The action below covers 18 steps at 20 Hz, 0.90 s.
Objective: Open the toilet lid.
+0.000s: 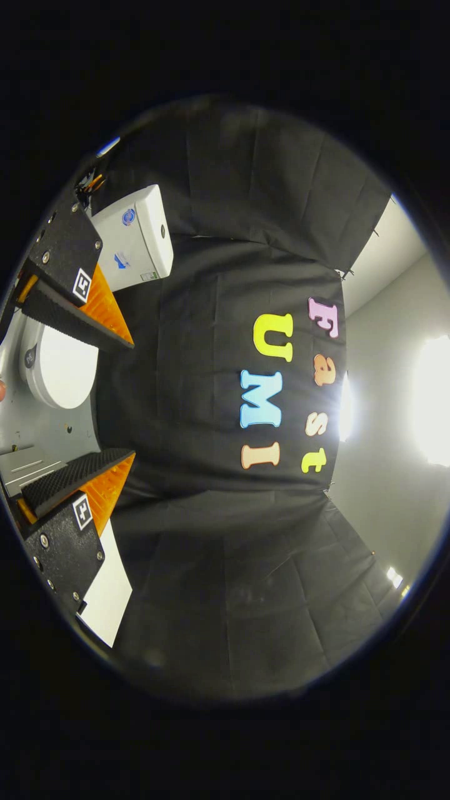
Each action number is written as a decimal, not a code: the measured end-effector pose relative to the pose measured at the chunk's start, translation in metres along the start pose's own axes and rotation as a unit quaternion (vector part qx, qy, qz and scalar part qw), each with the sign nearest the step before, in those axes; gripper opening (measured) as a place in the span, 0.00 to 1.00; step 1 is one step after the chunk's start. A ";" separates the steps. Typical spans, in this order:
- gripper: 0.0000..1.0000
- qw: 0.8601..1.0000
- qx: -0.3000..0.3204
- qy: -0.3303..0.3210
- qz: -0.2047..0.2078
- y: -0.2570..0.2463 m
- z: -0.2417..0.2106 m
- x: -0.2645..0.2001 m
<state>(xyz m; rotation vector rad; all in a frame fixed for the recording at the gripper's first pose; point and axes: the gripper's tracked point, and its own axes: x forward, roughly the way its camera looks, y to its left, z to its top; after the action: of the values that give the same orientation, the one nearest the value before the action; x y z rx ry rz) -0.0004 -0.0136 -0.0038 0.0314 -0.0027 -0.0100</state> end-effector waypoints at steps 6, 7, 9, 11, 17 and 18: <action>0.95 1.000 0.008 0.001 -0.004 -0.005 -0.004 -0.001; 0.95 1.000 0.009 0.001 -0.003 -0.005 -0.004 -0.001; 0.95 1.000 0.013 0.002 -0.002 -0.004 -0.005 0.001; 0.95 1.000 0.018 0.000 0.000 -0.004 -0.006 0.002; 0.95 0.999 0.047 0.003 -0.001 -0.009 -0.016 0.011; 0.95 0.999 0.044 0.008 -0.007 -0.012 -0.021 0.013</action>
<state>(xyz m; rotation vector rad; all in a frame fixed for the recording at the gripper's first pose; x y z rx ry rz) 0.0121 -0.0252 -0.0250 0.1196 0.0122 -0.0235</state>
